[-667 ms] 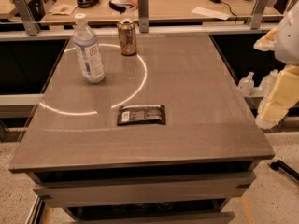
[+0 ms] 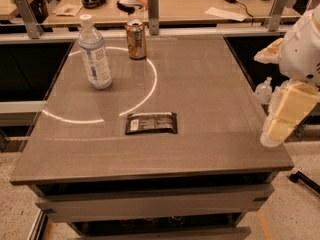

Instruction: Move rxbar chocolate near orange can

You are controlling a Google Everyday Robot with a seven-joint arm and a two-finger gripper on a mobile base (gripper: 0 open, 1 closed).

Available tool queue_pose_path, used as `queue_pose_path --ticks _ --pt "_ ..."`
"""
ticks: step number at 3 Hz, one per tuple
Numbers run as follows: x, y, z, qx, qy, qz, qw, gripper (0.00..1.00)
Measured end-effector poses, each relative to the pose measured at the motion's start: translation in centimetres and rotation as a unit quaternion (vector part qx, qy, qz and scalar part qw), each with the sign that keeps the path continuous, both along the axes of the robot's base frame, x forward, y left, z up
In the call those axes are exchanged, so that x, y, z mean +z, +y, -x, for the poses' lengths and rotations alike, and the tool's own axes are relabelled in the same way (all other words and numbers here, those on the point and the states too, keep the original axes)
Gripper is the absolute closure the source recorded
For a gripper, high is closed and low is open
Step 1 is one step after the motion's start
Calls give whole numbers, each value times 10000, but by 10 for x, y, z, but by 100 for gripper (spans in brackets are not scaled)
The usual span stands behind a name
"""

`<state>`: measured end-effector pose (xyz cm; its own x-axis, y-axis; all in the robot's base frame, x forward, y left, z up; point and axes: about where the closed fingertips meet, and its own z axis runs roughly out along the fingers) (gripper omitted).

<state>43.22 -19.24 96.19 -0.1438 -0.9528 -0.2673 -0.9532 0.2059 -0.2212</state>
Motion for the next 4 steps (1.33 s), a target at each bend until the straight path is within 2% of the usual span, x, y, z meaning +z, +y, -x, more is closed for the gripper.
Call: queue_pose_path --ticks 1,2,3,4 --pt "-21 25 3 496 38 -642 9967 0" --pt "-33 48 2 875 32 -1073 9904 0" --pt "-39 69 -8 1052 17 -1418 9843 0" --pt "-50 95 -16 1025 76 -1608 9816 0"
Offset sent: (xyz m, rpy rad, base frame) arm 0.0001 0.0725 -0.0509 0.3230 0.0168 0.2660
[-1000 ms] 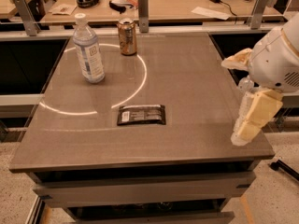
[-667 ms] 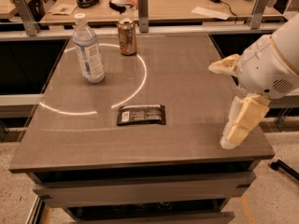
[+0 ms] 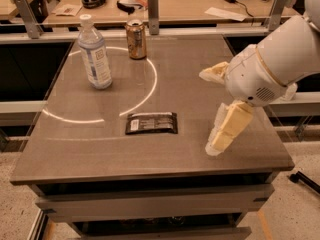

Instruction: Move rxbar chocolate near orange can

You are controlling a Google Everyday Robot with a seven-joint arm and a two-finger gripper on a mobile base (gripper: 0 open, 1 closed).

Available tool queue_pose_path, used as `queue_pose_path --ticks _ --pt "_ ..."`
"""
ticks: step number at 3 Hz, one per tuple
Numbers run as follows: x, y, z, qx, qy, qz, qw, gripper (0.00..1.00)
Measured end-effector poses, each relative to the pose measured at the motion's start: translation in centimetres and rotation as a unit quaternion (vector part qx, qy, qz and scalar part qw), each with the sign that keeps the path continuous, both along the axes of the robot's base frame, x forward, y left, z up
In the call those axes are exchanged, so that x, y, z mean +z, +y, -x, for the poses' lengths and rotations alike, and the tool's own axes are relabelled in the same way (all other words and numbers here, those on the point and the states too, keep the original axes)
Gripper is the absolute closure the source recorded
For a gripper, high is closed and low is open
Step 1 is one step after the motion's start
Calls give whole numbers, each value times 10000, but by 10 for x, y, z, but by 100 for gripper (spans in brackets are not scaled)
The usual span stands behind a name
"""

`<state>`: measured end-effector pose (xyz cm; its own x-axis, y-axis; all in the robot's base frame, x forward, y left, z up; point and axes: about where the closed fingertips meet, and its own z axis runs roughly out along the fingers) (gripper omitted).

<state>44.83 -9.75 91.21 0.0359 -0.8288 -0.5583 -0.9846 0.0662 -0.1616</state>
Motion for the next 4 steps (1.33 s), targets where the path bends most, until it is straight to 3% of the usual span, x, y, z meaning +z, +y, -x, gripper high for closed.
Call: queue_pose_path --ticks 1,3,4 --pt "-15 51 -6 28 -34 -266 9996 0" --pt "-21 53 -6 -145 10 -326 9994 0" --pt "-28 62 -18 -230 34 -331 9992 0"
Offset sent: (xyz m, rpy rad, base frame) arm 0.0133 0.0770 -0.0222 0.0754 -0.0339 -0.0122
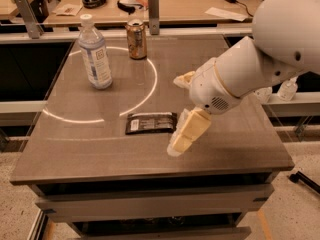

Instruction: Move rxbar chocolate near orange can

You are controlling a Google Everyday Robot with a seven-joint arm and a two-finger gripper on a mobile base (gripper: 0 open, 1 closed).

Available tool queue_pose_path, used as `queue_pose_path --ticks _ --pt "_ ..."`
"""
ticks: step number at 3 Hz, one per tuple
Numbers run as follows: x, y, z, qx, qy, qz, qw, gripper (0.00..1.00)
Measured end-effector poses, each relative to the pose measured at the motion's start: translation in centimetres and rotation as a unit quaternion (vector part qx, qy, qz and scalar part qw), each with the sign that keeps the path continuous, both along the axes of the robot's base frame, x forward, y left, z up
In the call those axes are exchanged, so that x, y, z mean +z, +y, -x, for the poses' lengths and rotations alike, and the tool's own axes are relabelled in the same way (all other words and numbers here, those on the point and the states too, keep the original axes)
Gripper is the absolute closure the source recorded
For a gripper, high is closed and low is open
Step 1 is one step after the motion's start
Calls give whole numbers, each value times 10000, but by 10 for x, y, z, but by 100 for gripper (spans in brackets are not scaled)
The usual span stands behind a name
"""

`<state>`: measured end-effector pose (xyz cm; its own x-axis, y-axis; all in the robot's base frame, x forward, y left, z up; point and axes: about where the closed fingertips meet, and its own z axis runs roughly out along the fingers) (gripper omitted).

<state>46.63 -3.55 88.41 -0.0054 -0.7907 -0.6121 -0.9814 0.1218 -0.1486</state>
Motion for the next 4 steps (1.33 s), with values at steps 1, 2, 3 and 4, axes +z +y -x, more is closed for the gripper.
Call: queue_pose_path --ticks 1,2,3,4 --pt "-9 12 -13 71 86 0 9999 0" --pt "-25 25 -21 219 259 -21 9994 0" --pt "-36 33 -23 294 339 -44 9990 0" --pt "-48 40 -26 324 389 -114 9987 0"
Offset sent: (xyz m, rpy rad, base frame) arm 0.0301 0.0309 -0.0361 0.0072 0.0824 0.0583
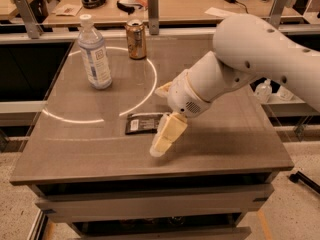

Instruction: Move rxbar chocolate near orange can

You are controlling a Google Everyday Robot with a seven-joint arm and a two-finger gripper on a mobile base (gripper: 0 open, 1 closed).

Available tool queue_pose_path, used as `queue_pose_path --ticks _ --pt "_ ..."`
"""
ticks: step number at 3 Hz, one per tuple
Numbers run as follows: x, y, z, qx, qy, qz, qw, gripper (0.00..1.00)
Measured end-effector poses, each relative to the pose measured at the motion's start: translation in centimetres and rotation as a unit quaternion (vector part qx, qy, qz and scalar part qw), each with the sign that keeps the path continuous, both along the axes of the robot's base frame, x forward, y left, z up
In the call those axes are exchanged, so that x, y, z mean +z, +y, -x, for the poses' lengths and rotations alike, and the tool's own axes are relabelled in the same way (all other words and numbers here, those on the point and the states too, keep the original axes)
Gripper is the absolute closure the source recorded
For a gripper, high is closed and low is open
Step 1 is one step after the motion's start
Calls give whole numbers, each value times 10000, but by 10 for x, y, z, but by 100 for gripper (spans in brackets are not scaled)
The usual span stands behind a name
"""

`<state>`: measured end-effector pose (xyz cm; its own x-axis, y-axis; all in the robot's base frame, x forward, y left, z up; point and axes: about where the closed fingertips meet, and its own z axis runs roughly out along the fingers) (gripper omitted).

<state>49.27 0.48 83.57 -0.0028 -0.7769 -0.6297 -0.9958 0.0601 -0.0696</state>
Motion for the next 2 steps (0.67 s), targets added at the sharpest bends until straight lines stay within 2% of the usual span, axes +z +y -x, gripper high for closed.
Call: queue_pose_path --ticks 1,2 --pt "-10 4 -6 2 60 -9 10000 16" --pt "-19 3 -9 9 171 46 9998 41"
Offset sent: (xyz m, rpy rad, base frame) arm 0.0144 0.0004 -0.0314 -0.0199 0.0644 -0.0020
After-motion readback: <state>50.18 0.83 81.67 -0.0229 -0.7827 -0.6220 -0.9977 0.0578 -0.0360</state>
